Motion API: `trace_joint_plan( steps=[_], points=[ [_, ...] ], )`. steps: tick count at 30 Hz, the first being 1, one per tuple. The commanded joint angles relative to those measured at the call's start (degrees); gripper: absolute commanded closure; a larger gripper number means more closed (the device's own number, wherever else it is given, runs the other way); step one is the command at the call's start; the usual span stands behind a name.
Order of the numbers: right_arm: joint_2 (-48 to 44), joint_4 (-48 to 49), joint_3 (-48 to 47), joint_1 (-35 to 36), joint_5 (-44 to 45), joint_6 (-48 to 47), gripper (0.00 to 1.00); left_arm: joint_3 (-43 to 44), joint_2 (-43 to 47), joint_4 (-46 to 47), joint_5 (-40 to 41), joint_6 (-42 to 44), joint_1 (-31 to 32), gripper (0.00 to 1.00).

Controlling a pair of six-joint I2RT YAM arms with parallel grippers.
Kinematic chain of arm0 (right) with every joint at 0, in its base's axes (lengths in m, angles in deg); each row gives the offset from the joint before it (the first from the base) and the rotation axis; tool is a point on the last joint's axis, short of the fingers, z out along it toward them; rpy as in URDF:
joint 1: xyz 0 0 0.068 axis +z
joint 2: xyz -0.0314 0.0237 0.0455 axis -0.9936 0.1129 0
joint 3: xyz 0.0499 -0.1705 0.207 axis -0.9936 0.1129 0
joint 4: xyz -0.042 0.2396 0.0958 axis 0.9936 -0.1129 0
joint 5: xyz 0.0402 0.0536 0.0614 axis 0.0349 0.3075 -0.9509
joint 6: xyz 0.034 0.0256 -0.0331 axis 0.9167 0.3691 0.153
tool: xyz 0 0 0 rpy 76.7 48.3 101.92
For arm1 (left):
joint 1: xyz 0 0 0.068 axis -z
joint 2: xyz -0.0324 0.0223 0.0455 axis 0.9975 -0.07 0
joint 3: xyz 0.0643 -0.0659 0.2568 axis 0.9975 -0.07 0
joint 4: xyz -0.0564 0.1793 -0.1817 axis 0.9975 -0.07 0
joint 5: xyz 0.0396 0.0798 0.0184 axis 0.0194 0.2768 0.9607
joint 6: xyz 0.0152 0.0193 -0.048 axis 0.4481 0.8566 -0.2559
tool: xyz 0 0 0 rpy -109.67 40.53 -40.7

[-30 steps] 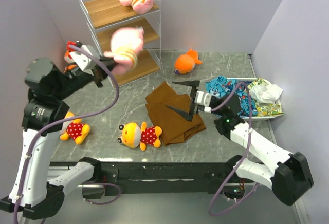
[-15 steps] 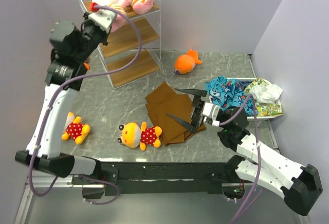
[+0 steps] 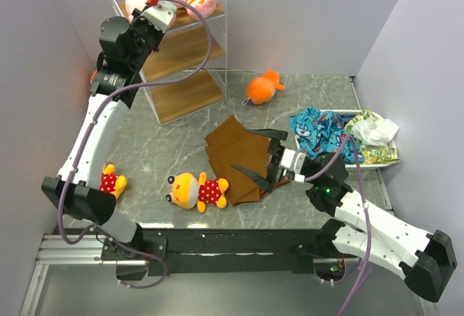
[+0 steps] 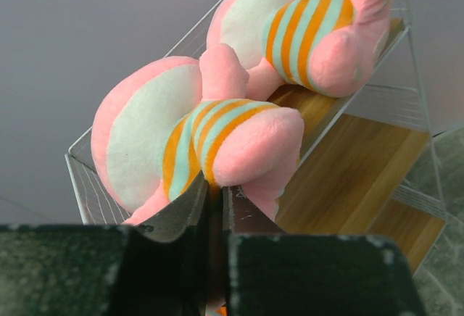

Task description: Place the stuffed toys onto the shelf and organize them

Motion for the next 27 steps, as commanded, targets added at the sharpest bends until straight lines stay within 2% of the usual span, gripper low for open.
trace_joint_plan(
  steps=[1,4,10,14,15,16,17,21,25,27],
  points=[
    [-2.6,1.1,-1.9,0.6,2.1,-0.7,0.0,3.6,-1.3,5.1,1.5,3.2,-0.3,0.84],
    [-3.4,-0.7,-2.3,0.6,1.4,-1.6,0.0,4.2,-2.6,5.8,3.7,4.3,-0.5,0.8],
    [-5.0,-0.7,-2.1,0.6,0.5,-1.5,0.0,5.8,-5.0,5.9,7.1,6.6,-0.7,0.64],
    [-5.7,-0.9,-2.5,1.0,1.9,-0.2,0.0,5.2,-5.5,7.1,6.7,6.7,-0.7,0.41],
    [-5.9,-0.9,-2.5,1.0,2.0,0.8,0.0,5.1,-5.4,7.3,6.6,6.5,-0.7,0.39],
    [-6.2,-0.8,-2.6,1.0,2.2,1.4,0.0,5.2,-5.4,7.4,6.3,6.0,-0.6,0.37],
    [-6.3,-0.2,-2.4,1.0,2.6,2.3,0.0,5.5,-5.2,7.3,6.0,5.5,-0.6,0.28],
    [-6.4,0.9,-3.2,1.0,5.1,10.0,0.0,7.7,-4.8,5.6,4.2,2.5,-0.6,0.17],
    [-6.1,-2.5,-5.6,1.0,4.8,13.8,0.0,7.2,-2.1,7.7,3.8,-3.7,-0.1,0.09],
    [-5.1,-6.3,-8.4,1.0,7.8,19.4,0.0,6.2,0.3,7.6,2.6,-7.4,-0.1,0.05]
  ],
)
